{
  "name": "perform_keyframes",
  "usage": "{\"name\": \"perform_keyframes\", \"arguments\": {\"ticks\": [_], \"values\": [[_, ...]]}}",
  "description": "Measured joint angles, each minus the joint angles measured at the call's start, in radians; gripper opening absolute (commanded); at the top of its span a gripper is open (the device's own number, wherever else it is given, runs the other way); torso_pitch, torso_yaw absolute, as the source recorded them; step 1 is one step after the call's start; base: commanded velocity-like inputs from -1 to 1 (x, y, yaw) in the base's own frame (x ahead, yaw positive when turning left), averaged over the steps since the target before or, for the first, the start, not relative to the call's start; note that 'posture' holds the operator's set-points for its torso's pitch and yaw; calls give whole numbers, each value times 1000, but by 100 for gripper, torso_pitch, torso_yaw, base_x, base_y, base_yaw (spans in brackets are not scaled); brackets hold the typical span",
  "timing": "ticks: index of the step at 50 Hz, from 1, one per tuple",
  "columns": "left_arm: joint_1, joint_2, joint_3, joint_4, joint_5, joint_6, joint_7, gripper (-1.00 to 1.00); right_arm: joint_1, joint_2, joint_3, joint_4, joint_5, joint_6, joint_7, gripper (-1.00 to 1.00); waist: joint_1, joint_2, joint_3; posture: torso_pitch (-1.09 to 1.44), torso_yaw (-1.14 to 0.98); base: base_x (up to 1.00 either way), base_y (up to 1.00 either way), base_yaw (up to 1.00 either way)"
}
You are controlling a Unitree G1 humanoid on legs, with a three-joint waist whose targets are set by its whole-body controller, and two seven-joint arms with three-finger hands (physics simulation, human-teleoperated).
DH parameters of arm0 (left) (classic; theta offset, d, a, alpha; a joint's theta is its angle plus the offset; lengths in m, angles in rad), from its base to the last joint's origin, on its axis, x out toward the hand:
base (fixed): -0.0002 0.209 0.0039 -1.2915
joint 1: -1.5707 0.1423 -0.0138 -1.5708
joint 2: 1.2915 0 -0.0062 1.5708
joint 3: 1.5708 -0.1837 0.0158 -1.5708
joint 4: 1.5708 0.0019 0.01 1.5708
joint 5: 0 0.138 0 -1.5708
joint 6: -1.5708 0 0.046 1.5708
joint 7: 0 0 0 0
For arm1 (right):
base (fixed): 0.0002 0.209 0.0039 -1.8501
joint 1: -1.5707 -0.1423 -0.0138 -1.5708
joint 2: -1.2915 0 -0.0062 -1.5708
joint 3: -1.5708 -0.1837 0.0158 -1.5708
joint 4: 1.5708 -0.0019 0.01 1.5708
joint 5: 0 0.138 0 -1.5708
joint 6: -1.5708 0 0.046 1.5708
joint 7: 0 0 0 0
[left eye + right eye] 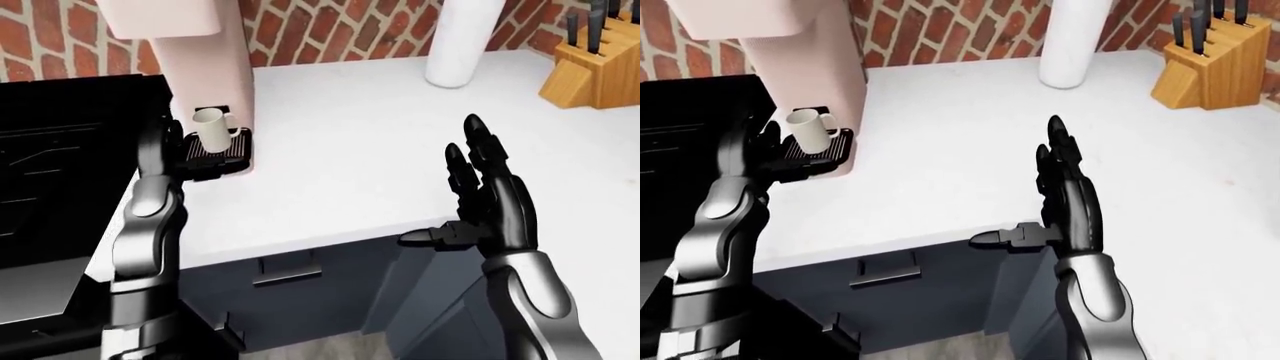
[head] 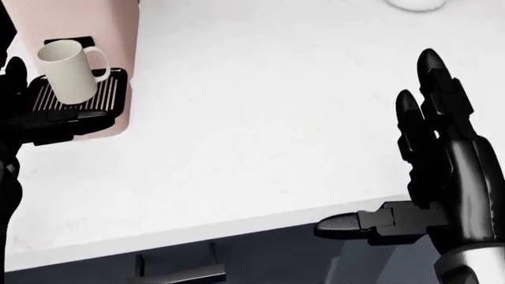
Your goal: Pick the mug from under the coffee machine dispenser and place it on the counter.
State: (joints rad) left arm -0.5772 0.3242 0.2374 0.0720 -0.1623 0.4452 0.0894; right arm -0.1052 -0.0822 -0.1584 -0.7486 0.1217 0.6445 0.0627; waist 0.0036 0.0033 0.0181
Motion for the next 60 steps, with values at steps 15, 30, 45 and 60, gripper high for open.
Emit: {"name": "perform_keyframes", "arguments": {"ticks": [15,30,45,60], "values": [[-40,-9,-15,28,7,-14,12,100,4,3,2,-3,0,-2,2,100,1,0,-2,0,0,0,0,0],[-72,-13,-26,66,2,-31,24,95,1,2,0,-7,3,1,1,100,1,-2,-2,0,0,0,0,0],[-93,-12,-21,124,7,-74,39,28,-4,-3,-7,-13,11,8,-3,100,3,-2,-5,0,0,0,0,0],[-81,-17,-20,104,2,-79,47,18,-1,-2,-2,-28,10,8,0,100,5,-2,-7,0,0,0,0,0]]}}
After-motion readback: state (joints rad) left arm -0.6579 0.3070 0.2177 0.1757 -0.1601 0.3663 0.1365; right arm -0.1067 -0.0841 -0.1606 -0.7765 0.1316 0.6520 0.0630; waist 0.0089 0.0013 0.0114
